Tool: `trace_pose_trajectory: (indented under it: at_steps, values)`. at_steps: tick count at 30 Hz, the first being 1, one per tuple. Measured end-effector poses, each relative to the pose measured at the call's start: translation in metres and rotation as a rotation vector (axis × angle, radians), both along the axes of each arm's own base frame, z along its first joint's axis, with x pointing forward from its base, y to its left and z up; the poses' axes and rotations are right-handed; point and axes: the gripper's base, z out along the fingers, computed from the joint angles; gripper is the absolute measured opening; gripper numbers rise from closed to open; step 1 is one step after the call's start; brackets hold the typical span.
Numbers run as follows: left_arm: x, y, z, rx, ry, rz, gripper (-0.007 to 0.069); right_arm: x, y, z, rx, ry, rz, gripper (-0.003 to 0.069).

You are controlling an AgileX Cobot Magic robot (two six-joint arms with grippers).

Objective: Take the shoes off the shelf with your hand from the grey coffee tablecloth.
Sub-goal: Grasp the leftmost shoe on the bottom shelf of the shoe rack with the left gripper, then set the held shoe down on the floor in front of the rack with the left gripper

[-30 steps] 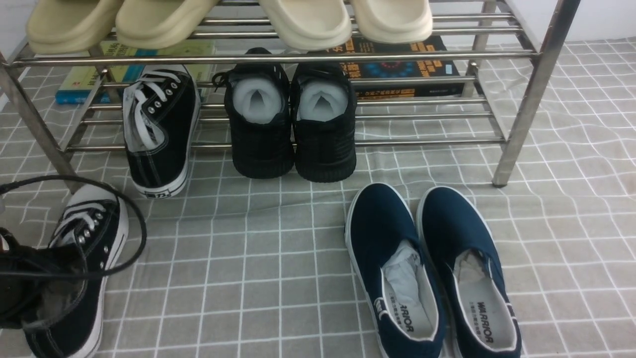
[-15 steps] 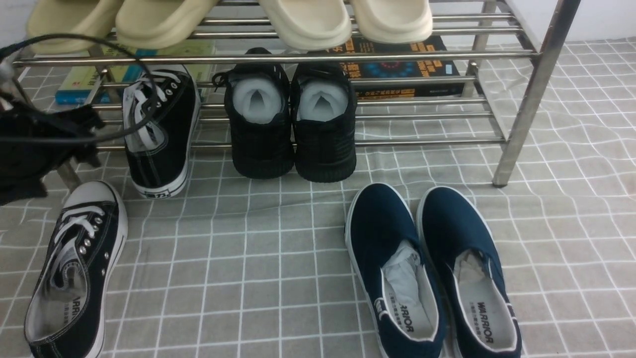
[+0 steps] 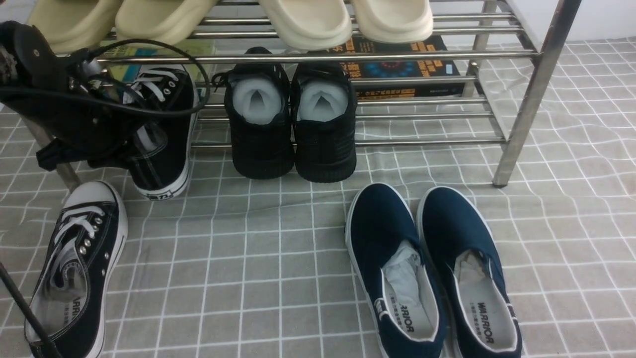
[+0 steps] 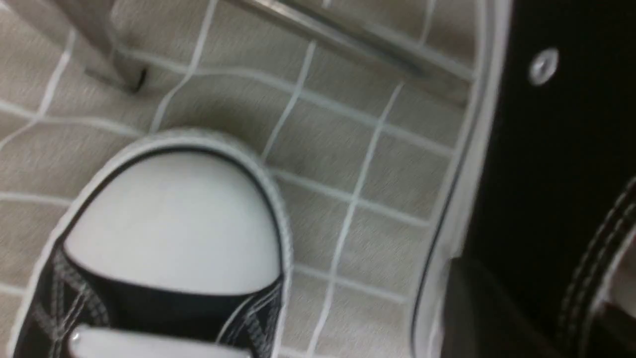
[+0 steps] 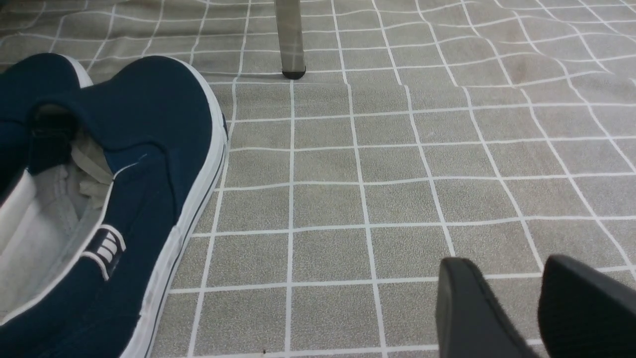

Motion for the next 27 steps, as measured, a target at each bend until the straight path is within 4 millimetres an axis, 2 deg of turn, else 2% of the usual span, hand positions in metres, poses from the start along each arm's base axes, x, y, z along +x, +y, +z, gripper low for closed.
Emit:
trace_pose_trajectory:
  at_steps: [1,5,7,8,9,13,18,27]
  values:
    - [-0.006,-0.003,0.003,-0.005,0.043,-0.004,0.0021,0.0,0.0,0.0,0.0,0.0,0.0,0.0239]
    - [-0.027,-0.012,0.013,0.048,0.131,-0.015,0.0015,0.0,0.0,0.0,0.0,0.0,0.0,0.0239]
    - [-0.054,-0.023,0.015,0.13,0.218,-0.01,0.0015,0.0,0.0,0.0,0.0,0.0,0.0,0.0239]
    - [-0.057,-0.025,0.017,0.141,0.217,-0.007,0.0015,0.0,0.0,0.0,0.0,0.0,0.0,0.0239]
    - [-0.073,-0.034,0.013,0.177,0.252,0.004,0.0015,0.0,0.0,0.0,0.0,0.0,0.0,0.0239]
    - [-0.098,-0.049,-0.005,0.205,0.303,0.029,0.0015,0.0,0.0,0.0,0.0,0.0,0.0,0.0239]
    - [-0.11,-0.052,-0.025,0.196,0.331,0.051,0.0018,0.0,0.0,0.0,0.0,0.0,0.0,0.0239]
    - [-0.114,-0.051,-0.031,0.207,0.367,0.055,0.0026,0.0,0.0,0.0,0.0,0.0,0.0,0.0239]
